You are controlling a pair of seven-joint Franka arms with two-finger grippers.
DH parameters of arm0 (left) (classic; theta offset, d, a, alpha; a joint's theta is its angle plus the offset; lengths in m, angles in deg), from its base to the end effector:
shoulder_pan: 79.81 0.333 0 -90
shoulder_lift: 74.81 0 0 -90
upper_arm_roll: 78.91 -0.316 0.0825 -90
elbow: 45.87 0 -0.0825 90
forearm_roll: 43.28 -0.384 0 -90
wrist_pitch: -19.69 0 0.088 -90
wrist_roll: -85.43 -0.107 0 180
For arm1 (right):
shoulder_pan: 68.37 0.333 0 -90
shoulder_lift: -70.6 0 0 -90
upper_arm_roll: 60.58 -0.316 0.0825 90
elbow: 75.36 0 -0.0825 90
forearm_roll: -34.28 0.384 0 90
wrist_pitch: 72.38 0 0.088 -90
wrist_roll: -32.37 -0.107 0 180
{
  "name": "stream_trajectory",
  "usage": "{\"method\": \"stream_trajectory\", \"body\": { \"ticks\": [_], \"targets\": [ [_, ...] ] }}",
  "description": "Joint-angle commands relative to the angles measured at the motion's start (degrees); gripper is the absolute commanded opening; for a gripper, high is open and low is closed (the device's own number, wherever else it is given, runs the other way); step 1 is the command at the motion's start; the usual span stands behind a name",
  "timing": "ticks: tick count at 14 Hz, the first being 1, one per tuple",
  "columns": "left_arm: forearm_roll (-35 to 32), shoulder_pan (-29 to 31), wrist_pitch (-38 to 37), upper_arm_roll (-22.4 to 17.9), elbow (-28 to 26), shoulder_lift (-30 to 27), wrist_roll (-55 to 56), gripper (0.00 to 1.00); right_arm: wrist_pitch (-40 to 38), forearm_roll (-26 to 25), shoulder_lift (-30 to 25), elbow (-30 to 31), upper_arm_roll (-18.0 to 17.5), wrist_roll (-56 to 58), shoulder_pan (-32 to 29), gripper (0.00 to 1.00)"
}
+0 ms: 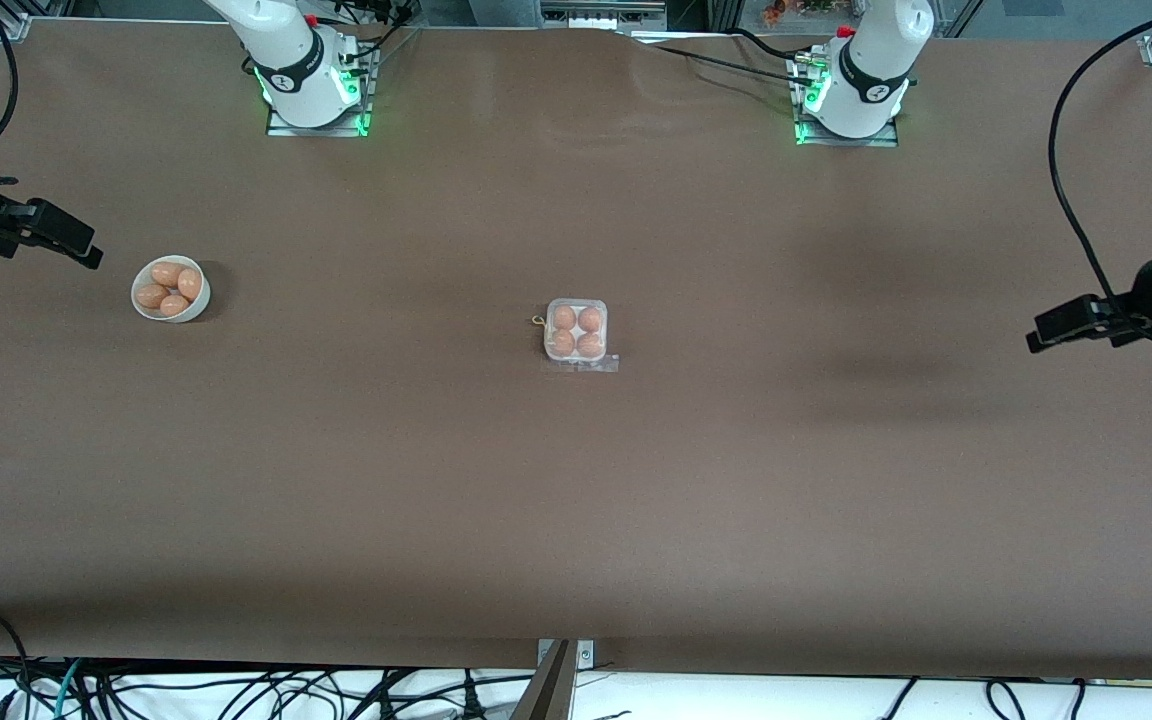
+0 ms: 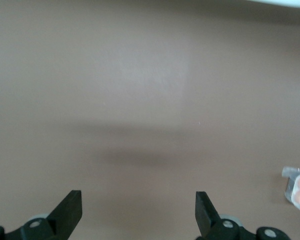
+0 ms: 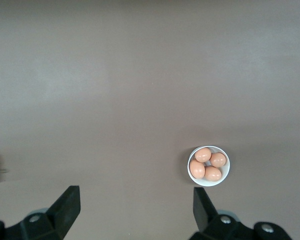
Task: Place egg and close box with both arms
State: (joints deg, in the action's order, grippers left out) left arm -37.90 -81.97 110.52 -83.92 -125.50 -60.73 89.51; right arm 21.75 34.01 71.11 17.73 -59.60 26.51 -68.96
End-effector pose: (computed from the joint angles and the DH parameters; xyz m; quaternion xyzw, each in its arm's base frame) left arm 0.6278 0.0147 0.5664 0.9972 0.0612 -0.0251 0.0360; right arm 0.5625 -0.0158 0.6003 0.9979 -0.0646 0.0047 0.0023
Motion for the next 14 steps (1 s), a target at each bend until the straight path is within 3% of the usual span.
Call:
{"method": "stream_trajectory", "body": {
  "ticks": [1, 5, 8, 14],
  "targets": [
    [-1.86, 1.11, 1.10, 1.59, -10.00, -7.30, -2.40, 1.00, -0.17, 0.89, 0.02, -0.63, -0.62, 0.50, -0.81, 1.00],
    [-1.95, 0.84, 1.02, 1.50, -12.40, -9.78, -2.58, 1.00, -0.17, 0.89, 0.02, -0.63, -0.54, 0.50, -0.81, 1.00],
    [-7.91, -1.26, 1.02, 1.59, -13.19, -10.31, -2.49, 1.00, -0.09, 0.80, -0.07, -0.63, -0.54, 0.50, -0.81, 1.00],
    [-7.58, -1.27, 0.84, 1.59, -12.75, -11.19, -2.93, 1.00, 0.00, 0.80, 0.02, -0.63, -0.54, 0.50, -0.81, 1.00]
  ]
}}
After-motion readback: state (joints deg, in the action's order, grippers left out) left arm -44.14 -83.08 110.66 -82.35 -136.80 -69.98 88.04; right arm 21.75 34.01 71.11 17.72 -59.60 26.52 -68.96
